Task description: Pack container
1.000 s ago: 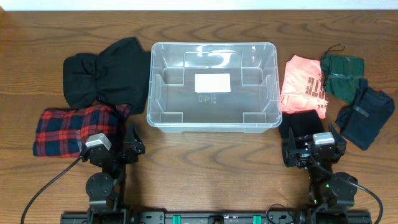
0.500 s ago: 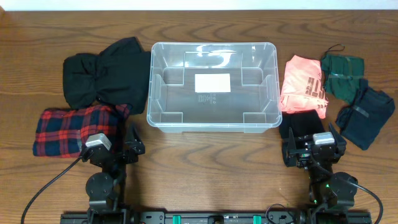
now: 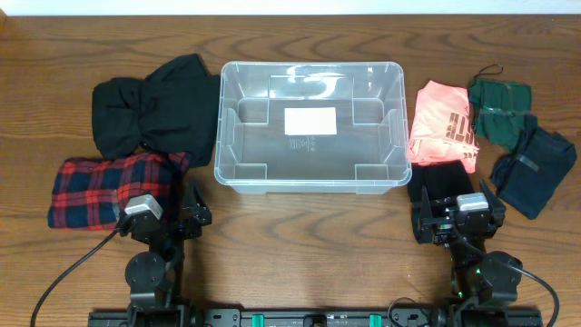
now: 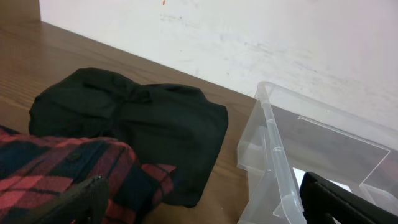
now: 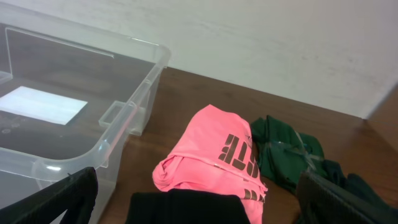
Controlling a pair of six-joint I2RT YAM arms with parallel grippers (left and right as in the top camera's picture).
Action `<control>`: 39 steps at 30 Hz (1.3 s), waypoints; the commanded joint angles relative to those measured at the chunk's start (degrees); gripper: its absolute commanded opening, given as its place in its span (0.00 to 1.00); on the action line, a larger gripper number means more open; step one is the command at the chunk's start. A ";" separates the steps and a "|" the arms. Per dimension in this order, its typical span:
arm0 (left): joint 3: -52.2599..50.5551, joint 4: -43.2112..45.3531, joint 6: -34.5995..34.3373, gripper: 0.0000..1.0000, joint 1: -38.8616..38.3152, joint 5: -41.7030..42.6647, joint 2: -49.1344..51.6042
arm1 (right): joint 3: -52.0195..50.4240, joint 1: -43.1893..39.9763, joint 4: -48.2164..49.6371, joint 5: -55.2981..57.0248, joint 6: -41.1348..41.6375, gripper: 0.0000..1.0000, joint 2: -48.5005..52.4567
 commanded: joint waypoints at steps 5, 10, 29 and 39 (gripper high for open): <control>-1.92 -0.63 0.79 0.98 0.28 0.39 -0.35 | -0.33 -0.37 0.11 0.15 0.72 0.99 -0.37; -1.92 -0.66 0.79 0.98 0.28 0.37 -0.35 | -0.33 -0.37 0.11 0.15 0.72 0.99 -0.37; -1.92 -0.63 0.79 0.98 0.28 0.37 -0.35 | -0.33 -0.37 0.83 0.11 0.72 0.99 -0.37; -1.92 -0.66 0.79 0.98 0.28 0.37 -0.35 | -0.33 -0.35 3.17 -11.08 0.72 0.99 -0.37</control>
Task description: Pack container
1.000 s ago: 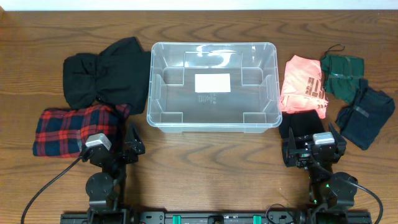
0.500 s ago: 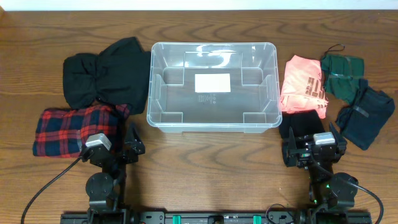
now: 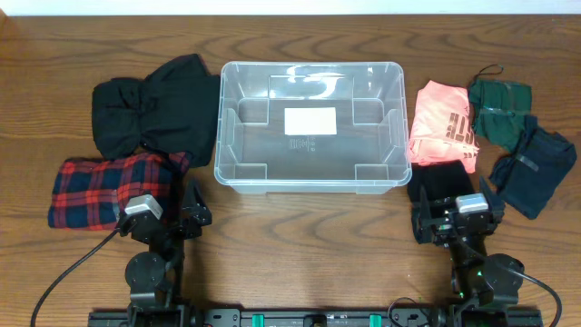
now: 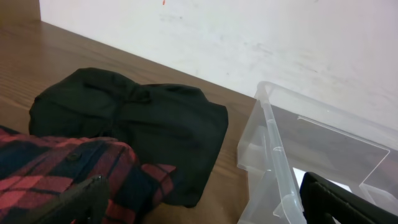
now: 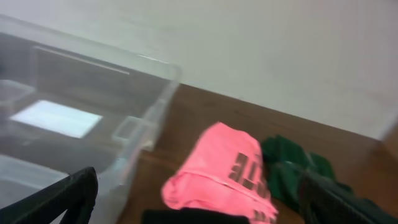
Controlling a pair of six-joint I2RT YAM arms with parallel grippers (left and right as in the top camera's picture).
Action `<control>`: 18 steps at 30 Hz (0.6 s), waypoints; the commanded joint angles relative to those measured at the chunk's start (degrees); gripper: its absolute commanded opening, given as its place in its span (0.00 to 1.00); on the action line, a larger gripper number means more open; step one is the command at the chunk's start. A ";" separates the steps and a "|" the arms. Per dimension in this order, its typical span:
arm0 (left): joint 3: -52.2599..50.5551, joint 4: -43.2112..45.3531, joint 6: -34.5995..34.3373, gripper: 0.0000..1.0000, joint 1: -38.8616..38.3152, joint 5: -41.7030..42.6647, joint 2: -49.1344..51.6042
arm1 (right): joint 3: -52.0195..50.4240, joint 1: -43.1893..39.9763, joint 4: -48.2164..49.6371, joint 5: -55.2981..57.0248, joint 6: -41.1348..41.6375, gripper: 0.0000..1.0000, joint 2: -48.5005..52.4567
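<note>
A clear plastic container [image 3: 234, 123] stands empty at the table's middle. Left of it lie a black garment [image 3: 150, 107] and a red plaid one [image 3: 100, 186]. To its right lie a pink shirt [image 3: 443, 123], a green garment [image 3: 499, 104], a navy garment [image 3: 536, 168] and a folded black one [image 3: 440, 182]. My left gripper [image 3: 170, 216] sits low by the plaid garment, open and empty. At the folded black garment's near edge, my right gripper [image 3: 454, 218] is also open and empty. The right wrist view is blurred; it shows the pink shirt [image 5: 224, 165].
The left wrist view shows the black garment [image 4: 130, 121], the plaid garment [image 4: 62, 165] and the container's corner [image 4: 267, 124]. Bare wood lies between the two arms, in front of the container. A white wall runs behind the table.
The right wrist view has shifted a little and gone blurred, so my right arm has moved slightly. The left arm and all the garments are where they were.
</note>
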 commanded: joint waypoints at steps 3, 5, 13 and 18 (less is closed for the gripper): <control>-1.95 -0.63 0.79 0.98 0.28 0.37 -0.35 | -0.26 -0.35 1.18 -10.03 1.31 0.99 -0.35; -1.95 -0.63 0.79 0.98 0.28 0.37 -0.35 | -0.13 -0.37 1.88 -11.06 5.81 0.99 -0.35; -1.95 -0.66 0.79 0.98 0.28 0.39 -0.35 | 11.63 -0.37 -5.86 -8.72 18.75 0.99 7.72; -1.95 -0.66 0.79 0.98 0.28 0.39 -0.35 | 32.02 -0.39 -22.51 -2.91 18.45 0.99 27.54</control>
